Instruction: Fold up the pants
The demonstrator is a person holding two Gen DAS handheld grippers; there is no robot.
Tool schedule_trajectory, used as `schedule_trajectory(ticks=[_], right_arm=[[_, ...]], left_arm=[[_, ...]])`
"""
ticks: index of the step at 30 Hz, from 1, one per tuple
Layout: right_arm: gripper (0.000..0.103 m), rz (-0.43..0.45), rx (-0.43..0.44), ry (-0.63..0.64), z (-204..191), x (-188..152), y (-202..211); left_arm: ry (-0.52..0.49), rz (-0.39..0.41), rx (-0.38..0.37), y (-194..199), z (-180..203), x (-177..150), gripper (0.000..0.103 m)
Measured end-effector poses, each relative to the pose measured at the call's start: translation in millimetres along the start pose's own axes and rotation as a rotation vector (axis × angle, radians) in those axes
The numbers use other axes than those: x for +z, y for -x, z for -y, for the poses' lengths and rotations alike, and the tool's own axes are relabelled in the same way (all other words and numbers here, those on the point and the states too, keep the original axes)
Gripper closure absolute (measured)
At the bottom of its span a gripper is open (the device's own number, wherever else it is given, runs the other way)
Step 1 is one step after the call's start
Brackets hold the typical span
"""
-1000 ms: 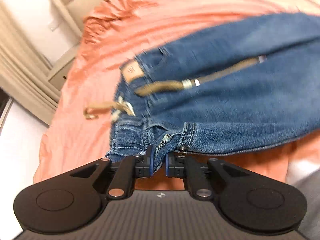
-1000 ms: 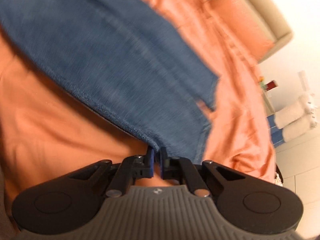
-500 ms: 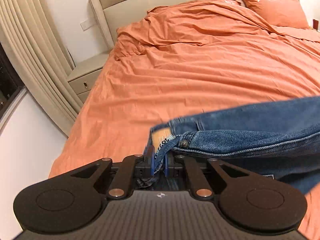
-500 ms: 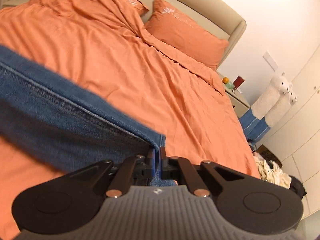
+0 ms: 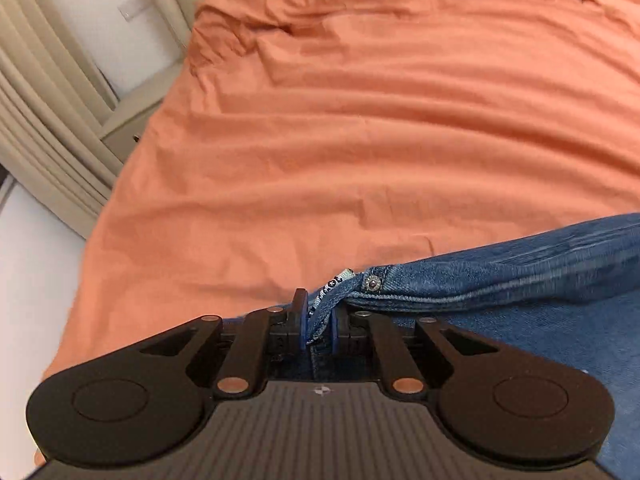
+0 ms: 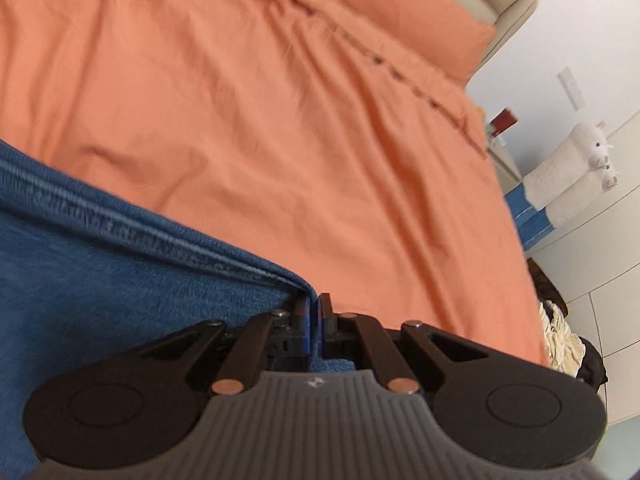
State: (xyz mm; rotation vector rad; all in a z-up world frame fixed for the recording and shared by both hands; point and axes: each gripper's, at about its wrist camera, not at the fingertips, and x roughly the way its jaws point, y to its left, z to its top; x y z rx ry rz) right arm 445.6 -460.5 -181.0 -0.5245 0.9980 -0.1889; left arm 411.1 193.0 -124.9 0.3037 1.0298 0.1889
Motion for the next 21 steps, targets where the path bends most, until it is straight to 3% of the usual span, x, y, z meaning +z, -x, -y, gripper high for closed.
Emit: schedule_trajectory(ticks=[4, 9, 10, 12, 14, 18, 19, 20, 21], right_arm=[[0.103, -0.060, 0.010, 0.064, -20, 3, -36], [0.100, -0.082, 0.015, 0.049, -26, 3, -45], [0.097, -0.085, 0.010, 0.035, -25, 4, -44], [0.063, -0.079, -0.037, 0.022, -22, 3, -36], [0.048, -0.061, -0.057, -0.008, -14, 1, -22], [0.046, -0.040, -0.026, -0.111, -6, -8, 19], [0.045, -0.033, 0.008, -0.142, -6, -11, 31], [0.044, -0.027, 0.043, -0.164, -9, -14, 43], [0.043, -0.024, 0.074, -0.181, -13, -17, 55]], left_arm=[[-0.050, -0.032, -0.016, -23, 8, -1, 0.086], [-0.133, -0.040, -0.021, -20, 12, -2, 0.079], [-0.141, -0.038, -0.018, -16, 13, -2, 0.077], [-0.146, -0.036, -0.019, -7, 12, -1, 0.071], [-0.153, -0.024, -0.019, 5, 11, -2, 0.068], [-0.155, 0.002, -0.041, 34, 4, -2, 0.058], [-0.159, 0.003, -0.040, 39, 2, -1, 0.051], [-0.167, 0.012, -0.018, 45, 1, 0, 0.019], [-0.172, 0.040, -0.006, 52, -1, 0, 0.003]])
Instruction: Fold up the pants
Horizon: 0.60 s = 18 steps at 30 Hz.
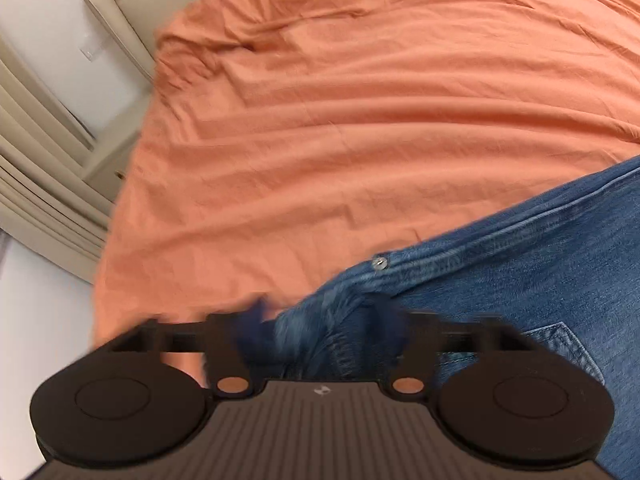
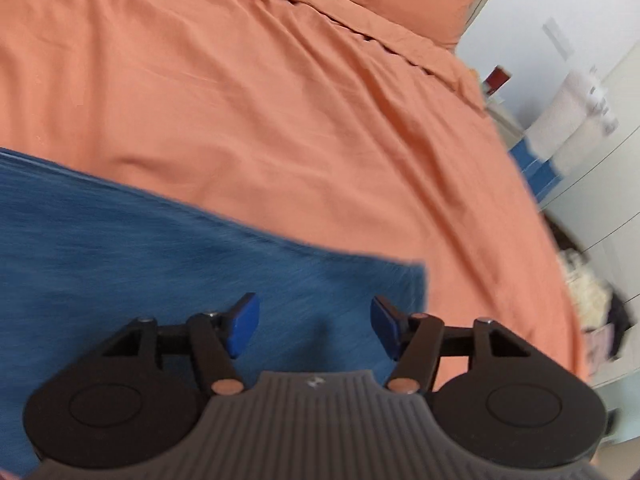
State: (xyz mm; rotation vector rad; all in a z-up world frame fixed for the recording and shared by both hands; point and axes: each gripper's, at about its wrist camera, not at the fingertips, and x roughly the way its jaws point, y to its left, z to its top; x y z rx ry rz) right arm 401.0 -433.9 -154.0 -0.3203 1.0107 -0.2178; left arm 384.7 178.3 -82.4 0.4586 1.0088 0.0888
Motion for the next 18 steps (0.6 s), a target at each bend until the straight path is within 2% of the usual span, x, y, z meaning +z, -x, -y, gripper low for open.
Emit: schedule_trajectory(ticks=[2, 5, 9, 13, 15, 18], right_arm=[[0.042, 0.007, 0.073, -0.004, -16, -11, 24], [0.041, 0.031, 0.142, 0.019, -45, -27, 57], [0.041, 0.044, 0.274, -0.095, -73, -55, 88], [0.042, 0.080, 0.359, -0.244, -95, -83, 96], [0.043, 0.075, 0.393, -0.323, -102, -94, 87], [0.043, 0.084, 0.426, -0.432, -106, -108, 77]], left_arm=[[0.019, 0.022, -0.003, 14, -7, 2, 0.004], [0.099, 0.071, -0.037, 38, -21, -5, 0.004], [0.314, 0.085, -0.112, 58, -49, -44, 0.007], [0.626, 0.117, -0.188, 61, -85, -112, 0.011], [0.822, 0.123, -0.269, 48, -103, -153, 0.013], [1.047, 0.112, -0.354, 20, -117, -201, 0.016]])
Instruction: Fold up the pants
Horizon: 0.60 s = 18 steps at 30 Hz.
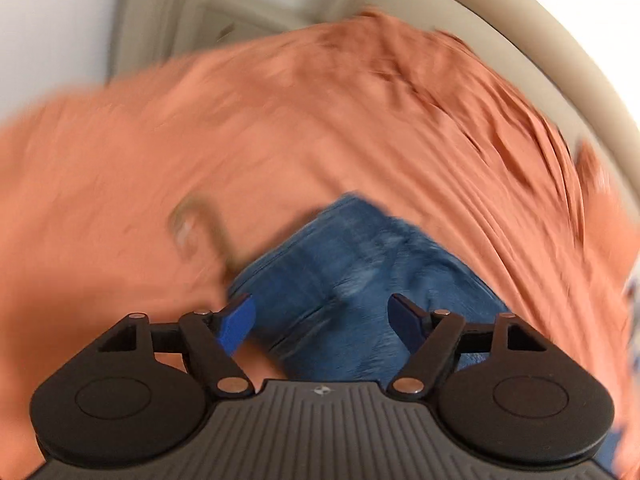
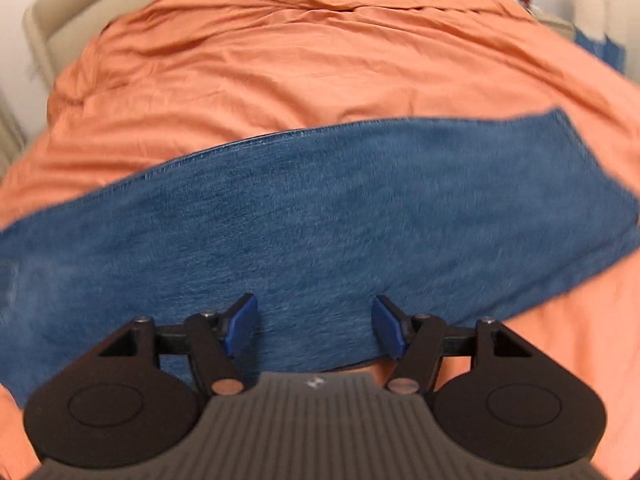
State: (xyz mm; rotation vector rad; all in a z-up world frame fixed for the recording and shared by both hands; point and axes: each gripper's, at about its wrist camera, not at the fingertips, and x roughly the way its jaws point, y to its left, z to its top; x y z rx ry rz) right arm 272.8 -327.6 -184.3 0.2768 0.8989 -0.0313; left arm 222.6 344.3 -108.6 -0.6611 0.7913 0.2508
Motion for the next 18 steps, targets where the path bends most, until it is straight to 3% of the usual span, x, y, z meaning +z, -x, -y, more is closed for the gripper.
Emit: schedule_trajectory(ticks=[4, 7, 8, 10, 12, 15, 18], right_arm=[[0.043, 0.034, 0.008, -0.063, 0, -9, 2], [0.043, 0.027, -0.007, -0.059, -2, -7, 2], [0.043, 0.027, -0.014, -0.052, -2, -5, 3], [0.043, 0.023, -0.033, -0.039, 1, -3, 6], [0.043, 0.017, -0.053, -0.032, 7, -2, 9], [0.043, 0.026, -0.087, -0.028, 20, 4, 17], [0.043, 0.033, -0.121, -0.060, 41, 13, 27]], left_arm=[[0.296, -0.013, -0.135, -29, -50, -17, 0.017], [0.419, -0.011, -0.213, -51, -58, -21, 0.026], [0.426, -0.009, -0.215, -57, -56, -21, 0.041], [0.387, 0.003, -0.152, -61, -44, -14, 0.057], [0.257, 0.045, -0.078, -48, -21, -4, 0.075], [0.080, 0.119, -0.032, -16, 12, 9, 0.080], [-0.001, 0.094, 0.047, -22, 16, 15, 0.080]])
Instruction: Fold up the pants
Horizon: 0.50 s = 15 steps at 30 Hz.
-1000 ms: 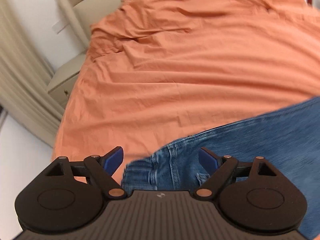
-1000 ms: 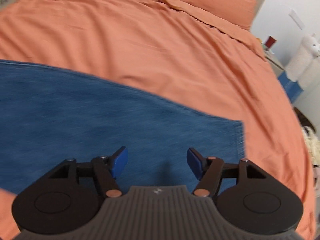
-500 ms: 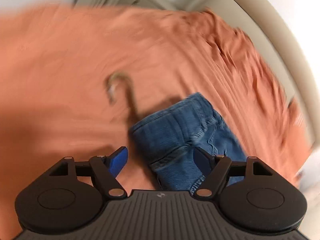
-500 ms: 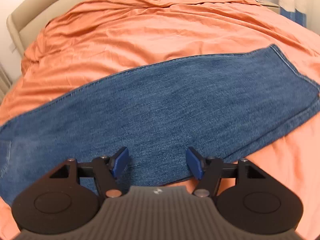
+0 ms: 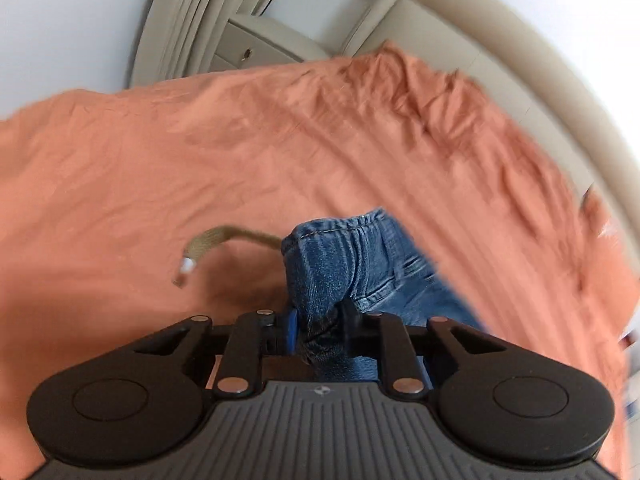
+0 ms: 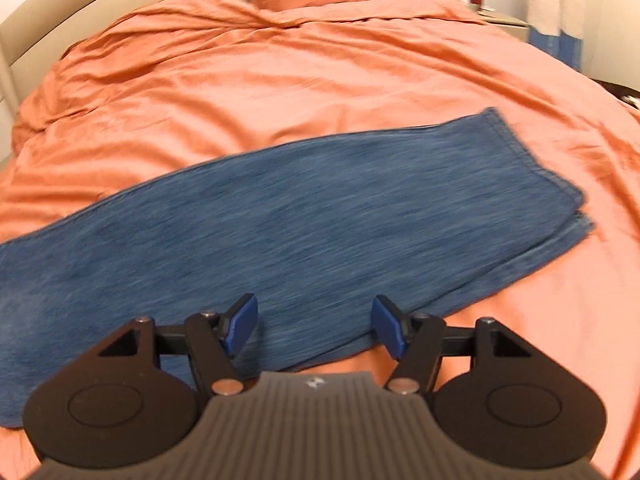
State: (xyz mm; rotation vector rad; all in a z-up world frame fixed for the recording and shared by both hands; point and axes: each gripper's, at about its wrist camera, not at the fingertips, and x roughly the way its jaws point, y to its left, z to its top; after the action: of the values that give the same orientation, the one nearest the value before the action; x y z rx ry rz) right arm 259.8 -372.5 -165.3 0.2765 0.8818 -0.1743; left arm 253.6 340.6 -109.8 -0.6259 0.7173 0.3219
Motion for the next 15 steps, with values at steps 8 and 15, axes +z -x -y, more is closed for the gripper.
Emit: schedule_trajectory(ticks=[8, 15], right_arm=[[0.044, -0.014, -0.062, -0.165, 78, 18, 18], [0.044, 0.024, -0.040, -0.294, 147, 27, 42]], left_arm=[[-0.064, -0.095, 0.166, -47, 1, -15, 0.067], [-0.369, 0.060, 0.286, 10, 62, -4, 0.040]])
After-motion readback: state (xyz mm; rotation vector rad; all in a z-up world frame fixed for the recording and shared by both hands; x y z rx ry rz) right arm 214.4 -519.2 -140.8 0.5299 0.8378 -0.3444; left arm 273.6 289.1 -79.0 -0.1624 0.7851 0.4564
